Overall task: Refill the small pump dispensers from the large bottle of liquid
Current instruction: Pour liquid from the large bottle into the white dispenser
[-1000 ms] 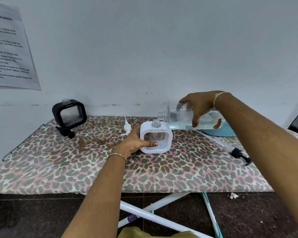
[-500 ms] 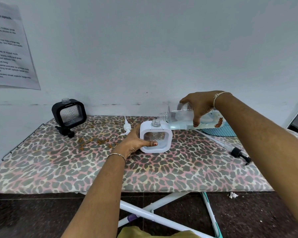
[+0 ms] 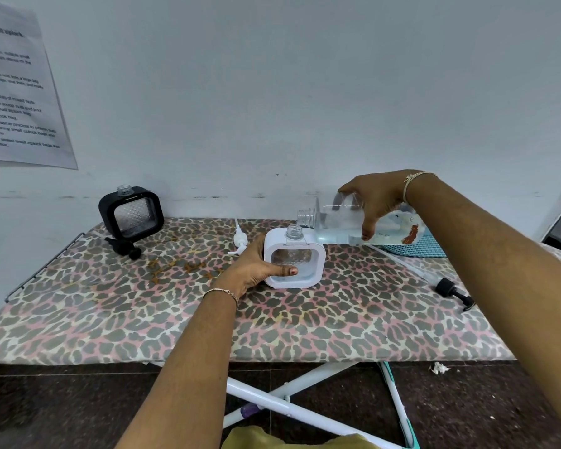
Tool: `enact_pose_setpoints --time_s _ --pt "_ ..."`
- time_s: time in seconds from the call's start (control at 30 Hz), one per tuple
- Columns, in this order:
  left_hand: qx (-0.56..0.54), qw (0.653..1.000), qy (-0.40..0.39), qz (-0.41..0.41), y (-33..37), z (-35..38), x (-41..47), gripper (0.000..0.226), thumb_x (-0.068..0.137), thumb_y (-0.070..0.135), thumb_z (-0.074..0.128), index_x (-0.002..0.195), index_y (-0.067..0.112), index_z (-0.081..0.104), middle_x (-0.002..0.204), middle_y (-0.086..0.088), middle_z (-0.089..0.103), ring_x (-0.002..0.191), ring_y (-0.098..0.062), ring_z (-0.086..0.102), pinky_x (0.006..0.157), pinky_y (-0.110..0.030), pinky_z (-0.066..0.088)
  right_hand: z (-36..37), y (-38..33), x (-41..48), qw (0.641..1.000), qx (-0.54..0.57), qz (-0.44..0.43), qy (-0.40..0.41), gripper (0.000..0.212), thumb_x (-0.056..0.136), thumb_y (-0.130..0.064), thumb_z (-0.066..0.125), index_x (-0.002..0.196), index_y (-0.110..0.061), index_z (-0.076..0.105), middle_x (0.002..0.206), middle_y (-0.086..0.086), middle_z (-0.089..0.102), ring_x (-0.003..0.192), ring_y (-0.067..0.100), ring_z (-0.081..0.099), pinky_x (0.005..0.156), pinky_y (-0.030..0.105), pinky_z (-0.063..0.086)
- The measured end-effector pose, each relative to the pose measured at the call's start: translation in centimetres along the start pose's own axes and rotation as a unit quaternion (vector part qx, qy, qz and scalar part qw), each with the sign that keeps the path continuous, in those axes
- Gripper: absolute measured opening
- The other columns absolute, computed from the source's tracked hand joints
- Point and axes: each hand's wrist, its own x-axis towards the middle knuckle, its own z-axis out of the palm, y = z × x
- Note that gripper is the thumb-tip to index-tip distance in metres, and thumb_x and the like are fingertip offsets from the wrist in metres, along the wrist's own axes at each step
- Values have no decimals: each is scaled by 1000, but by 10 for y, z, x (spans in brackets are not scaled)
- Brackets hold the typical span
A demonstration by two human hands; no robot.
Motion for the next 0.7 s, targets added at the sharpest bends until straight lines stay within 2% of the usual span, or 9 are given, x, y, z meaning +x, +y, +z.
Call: enact_pose_setpoints --time_s 0.17,0.37,0.57,0.7 --pt "0 1000 1 3 1 1 0 79 57 9 89 124 28 51 116 7 64 107 -9 59 92 -25 48 -1 1 3 1000 -9 3 -8 89 56 -29 91 134 -27 47 121 4 55 104 22 55 96 39 47" --pt "-1 1000 -2 4 2 1 -1 76 58 8 89 120 31 51 113 9 64 105 -7 59 85 -20 48 -1 1 4 1000 -12 10 -10 90 58 -28 91 135 -24 46 125 7 54 109 25 54 100 42 45" --pt "-4 1000 -5 9 3 1 -2 78 60 5 87 125 26 51 117 5 64 109 -11 59 89 -23 48 -2 1 3 1000 -11 18 -14 93 60 -27 90 140 -21 42 133 8 51 117 27 52 104 43 43" --pt "-5 1000 -7 12 4 1 -3 78 60 5 87 126 25 51 118 5 64 108 -10 59 88 -22 49 -2 1 5 1000 -10 16 -17 92 60 -27 90 139 -22 43 130 8 53 115 26 53 103 42 43"
